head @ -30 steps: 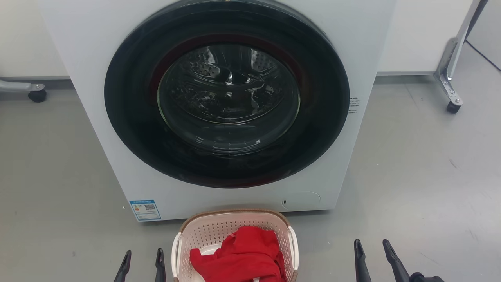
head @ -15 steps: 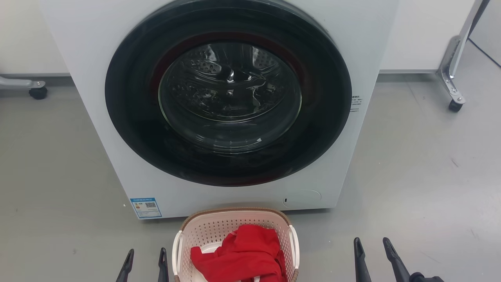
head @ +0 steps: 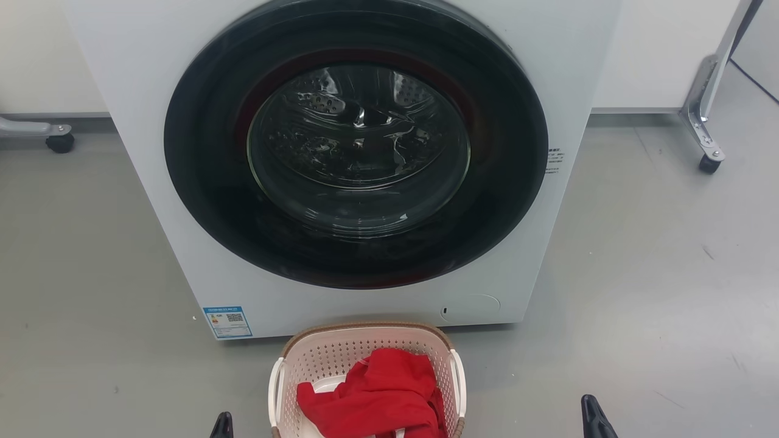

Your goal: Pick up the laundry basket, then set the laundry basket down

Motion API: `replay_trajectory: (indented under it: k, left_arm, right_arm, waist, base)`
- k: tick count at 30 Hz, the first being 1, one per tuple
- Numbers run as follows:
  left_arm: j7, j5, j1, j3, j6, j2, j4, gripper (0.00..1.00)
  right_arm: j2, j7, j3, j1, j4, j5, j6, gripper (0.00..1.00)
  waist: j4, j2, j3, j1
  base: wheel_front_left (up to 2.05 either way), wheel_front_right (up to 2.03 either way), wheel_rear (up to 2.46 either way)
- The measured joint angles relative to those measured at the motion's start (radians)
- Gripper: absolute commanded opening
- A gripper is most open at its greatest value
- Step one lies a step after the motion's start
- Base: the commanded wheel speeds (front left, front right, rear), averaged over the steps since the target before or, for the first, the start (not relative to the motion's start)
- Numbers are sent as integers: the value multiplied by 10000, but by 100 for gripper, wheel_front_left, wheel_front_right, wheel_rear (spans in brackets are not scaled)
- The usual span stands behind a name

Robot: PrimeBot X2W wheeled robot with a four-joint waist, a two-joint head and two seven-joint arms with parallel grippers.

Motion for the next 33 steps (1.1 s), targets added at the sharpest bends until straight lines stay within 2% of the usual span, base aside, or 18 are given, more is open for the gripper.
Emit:
replay_trajectory:
  k: [33]
  left_arm:
    - [1243, -4631, -365, 949, -794, -173, 50, 0]
  right_arm:
    - [75, 1319, -1444, -480, 418, 4452, 765, 0]
  waist:
    - [77, 0, 12, 1]
  base:
    - [0, 0, 0]
